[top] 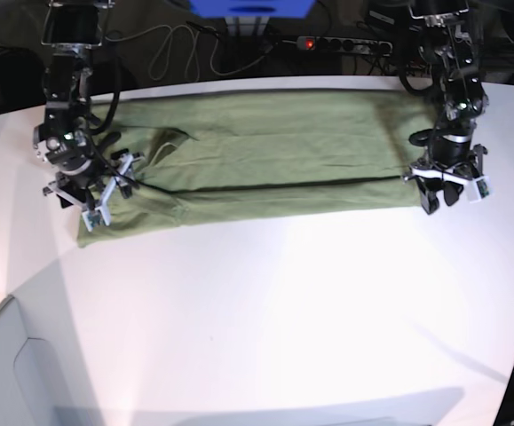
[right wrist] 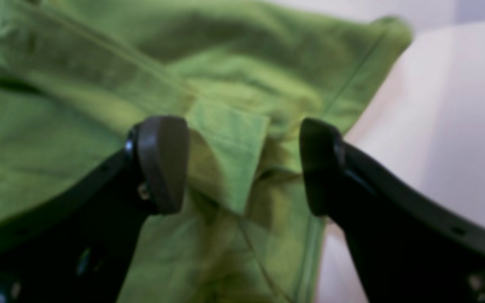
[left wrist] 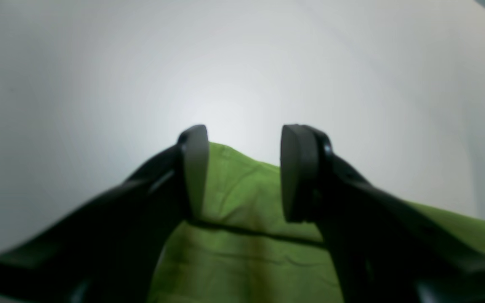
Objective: Fold the T-shirt properly
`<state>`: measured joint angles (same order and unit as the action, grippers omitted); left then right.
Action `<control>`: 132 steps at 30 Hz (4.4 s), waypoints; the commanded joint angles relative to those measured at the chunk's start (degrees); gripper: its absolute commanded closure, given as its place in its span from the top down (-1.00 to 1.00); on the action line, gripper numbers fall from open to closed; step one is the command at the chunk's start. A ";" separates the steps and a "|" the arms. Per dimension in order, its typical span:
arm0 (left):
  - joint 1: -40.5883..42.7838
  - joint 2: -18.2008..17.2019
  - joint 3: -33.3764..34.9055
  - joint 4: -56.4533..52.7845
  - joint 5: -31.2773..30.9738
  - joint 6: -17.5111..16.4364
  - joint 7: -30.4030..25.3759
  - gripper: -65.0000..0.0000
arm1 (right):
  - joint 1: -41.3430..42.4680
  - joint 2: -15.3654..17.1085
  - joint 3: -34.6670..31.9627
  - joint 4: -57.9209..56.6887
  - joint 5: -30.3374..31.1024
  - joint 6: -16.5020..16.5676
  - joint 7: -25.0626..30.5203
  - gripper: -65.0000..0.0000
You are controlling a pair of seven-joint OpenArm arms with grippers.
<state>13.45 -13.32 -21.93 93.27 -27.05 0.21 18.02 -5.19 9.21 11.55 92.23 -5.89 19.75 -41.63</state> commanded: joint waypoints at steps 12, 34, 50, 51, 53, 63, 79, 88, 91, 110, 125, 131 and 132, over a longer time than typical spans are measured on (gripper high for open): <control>-0.57 -0.70 -0.09 0.75 -0.34 -0.08 -1.45 -0.16 | -4.00 0.77 0.18 1.71 0.22 18.89 1.49 0.22; -0.31 -0.70 -0.35 0.84 -0.34 -0.08 -1.45 -0.16 | -2.15 -1.08 0.62 9.80 0.13 20.25 1.67 0.19; 0.57 -0.70 -0.35 1.19 -0.34 -0.08 -1.45 -0.16 | 6.47 -4.42 -3.07 -0.40 -2.68 20.25 1.93 -1.00; 0.57 -0.70 -0.35 1.19 -0.34 -0.08 -1.45 -0.16 | 6.55 -4.33 -3.16 -1.19 -2.68 20.25 2.37 -1.00; 0.57 -0.70 -0.35 1.19 -0.34 -0.08 -1.45 -0.16 | 6.64 -4.33 -3.16 -1.63 -2.68 20.25 2.55 -1.00; 0.31 -0.70 -0.35 1.19 -0.34 -0.08 -1.45 -0.16 | -0.74 -0.11 -12.56 6.81 -2.68 20.25 2.73 -1.00; 0.74 -0.70 -0.35 1.36 -0.16 0.01 -1.45 -0.16 | 7.96 -0.20 -9.40 3.73 -2.77 20.25 2.55 -1.00; 0.83 -0.70 -0.35 1.36 -0.07 0.10 -1.45 -0.16 | 12.00 1.64 -14.94 -4.80 -2.77 20.25 2.46 -1.00; 0.83 -0.70 -0.35 1.36 -0.16 0.10 -1.45 -0.16 | 10.95 3.14 -18.45 -4.62 -2.68 20.25 2.37 -1.00; 0.66 -0.70 -0.35 1.36 -0.16 0.10 -1.45 -0.16 | 4.62 6.04 -14.14 8.92 -2.86 20.25 2.64 -1.00; 0.74 -0.70 -0.35 1.36 -0.16 0.10 -1.45 -0.16 | 4.88 8.94 -20.47 4.26 -2.77 20.25 2.29 -1.00; 0.66 -0.70 -0.18 1.36 -0.25 0.10 -1.45 -0.16 | -2.24 11.40 -23.46 15.25 -2.77 20.25 2.29 -1.00; 0.66 -0.70 -0.18 1.36 -0.25 0.10 -1.45 -0.16 | -3.03 11.49 -23.46 16.65 -2.77 20.25 2.29 -1.00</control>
<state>14.41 -13.28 -21.87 93.49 -27.07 0.40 18.04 -8.58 20.23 -12.16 108.12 -9.08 38.96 -39.92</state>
